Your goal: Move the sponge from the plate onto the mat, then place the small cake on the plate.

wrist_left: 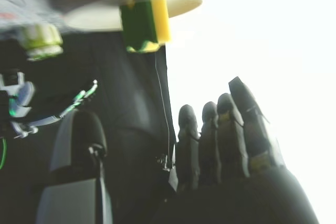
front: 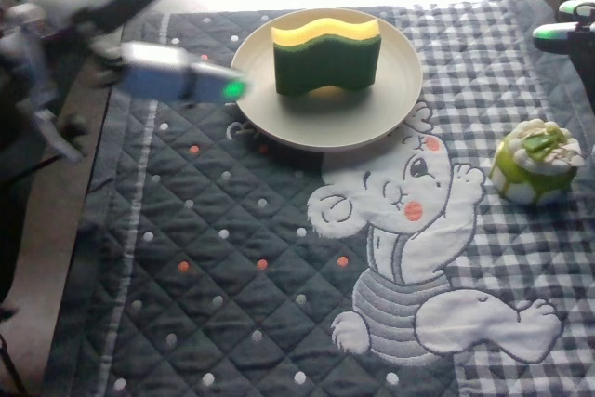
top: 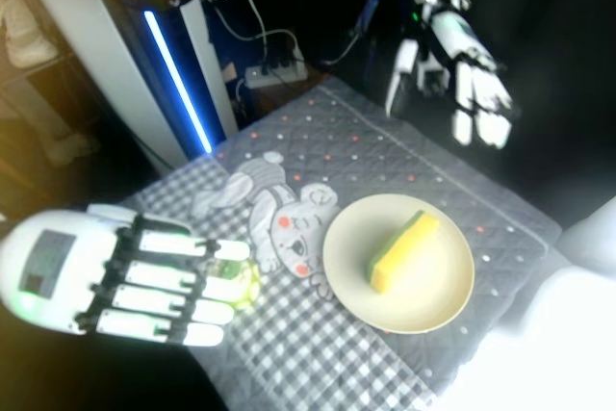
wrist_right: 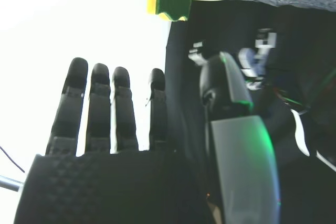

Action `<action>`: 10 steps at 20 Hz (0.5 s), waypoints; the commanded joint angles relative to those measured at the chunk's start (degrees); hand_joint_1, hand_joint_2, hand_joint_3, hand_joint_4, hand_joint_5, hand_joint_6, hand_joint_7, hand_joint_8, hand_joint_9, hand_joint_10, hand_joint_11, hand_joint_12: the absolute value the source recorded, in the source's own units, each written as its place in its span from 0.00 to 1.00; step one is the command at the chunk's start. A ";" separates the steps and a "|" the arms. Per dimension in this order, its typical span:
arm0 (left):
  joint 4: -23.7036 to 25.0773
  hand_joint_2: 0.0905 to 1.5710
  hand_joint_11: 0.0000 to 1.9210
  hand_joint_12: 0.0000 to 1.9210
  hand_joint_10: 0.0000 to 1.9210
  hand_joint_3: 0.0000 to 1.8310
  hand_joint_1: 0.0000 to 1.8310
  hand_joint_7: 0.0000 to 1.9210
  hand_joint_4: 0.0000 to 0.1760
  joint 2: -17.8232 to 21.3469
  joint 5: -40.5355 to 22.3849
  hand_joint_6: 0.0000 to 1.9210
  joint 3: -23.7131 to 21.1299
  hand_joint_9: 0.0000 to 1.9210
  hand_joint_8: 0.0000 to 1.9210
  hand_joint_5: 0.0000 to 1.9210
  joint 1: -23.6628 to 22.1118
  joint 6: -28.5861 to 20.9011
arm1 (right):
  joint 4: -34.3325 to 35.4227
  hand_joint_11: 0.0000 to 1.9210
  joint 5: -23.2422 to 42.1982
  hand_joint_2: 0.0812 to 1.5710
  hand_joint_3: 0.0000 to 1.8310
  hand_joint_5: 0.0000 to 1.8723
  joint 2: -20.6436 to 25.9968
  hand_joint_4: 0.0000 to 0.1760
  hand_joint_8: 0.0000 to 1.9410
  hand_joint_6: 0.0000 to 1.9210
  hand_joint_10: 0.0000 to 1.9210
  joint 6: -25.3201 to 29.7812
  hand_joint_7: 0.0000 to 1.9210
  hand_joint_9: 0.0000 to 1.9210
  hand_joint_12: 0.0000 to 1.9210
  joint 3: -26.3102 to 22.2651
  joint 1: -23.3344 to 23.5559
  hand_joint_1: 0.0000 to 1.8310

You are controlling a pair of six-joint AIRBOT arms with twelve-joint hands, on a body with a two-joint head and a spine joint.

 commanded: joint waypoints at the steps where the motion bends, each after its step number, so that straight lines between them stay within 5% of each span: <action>1: -0.41 0.55 0.00 0.25 0.00 0.00 0.44 0.07 0.40 -0.73 -2.49 0.00 1.14 0.06 0.00 0.14 -1.64 -0.67 | 1.57 0.06 7.72 0.65 0.00 0.14 0.08 1.00 0.00 0.00 0.00 0.34 0.09 0.11 0.20 -0.06 0.49 0.50; 3: 1.22 0.55 0.00 0.29 0.00 0.00 0.42 0.09 0.31 -3.37 1.45 0.00 3.81 0.07 0.00 0.15 -4.18 -0.67 | 1.38 0.05 7.89 0.65 0.00 0.11 0.05 1.00 0.00 0.00 0.00 0.35 0.09 0.10 0.19 0.04 0.50 0.48; 8: 5.93 0.53 0.00 0.44 0.01 0.00 0.48 0.14 0.30 -9.64 10.03 0.00 9.97 0.13 0.00 0.18 -9.01 -0.67 | 1.39 0.04 7.88 0.65 0.00 0.11 -0.79 1.00 0.00 0.00 0.01 0.35 0.09 0.09 0.16 0.64 0.51 0.48; 10: 5.99 0.53 0.01 0.44 0.01 0.00 0.51 0.19 0.17 -11.69 11.71 0.00 12.08 0.16 0.00 0.22 -9.28 -0.67 | 1.39 0.05 7.89 0.65 0.00 0.12 -1.09 1.00 0.00 0.00 0.01 0.46 0.09 0.10 0.16 0.80 0.51 0.49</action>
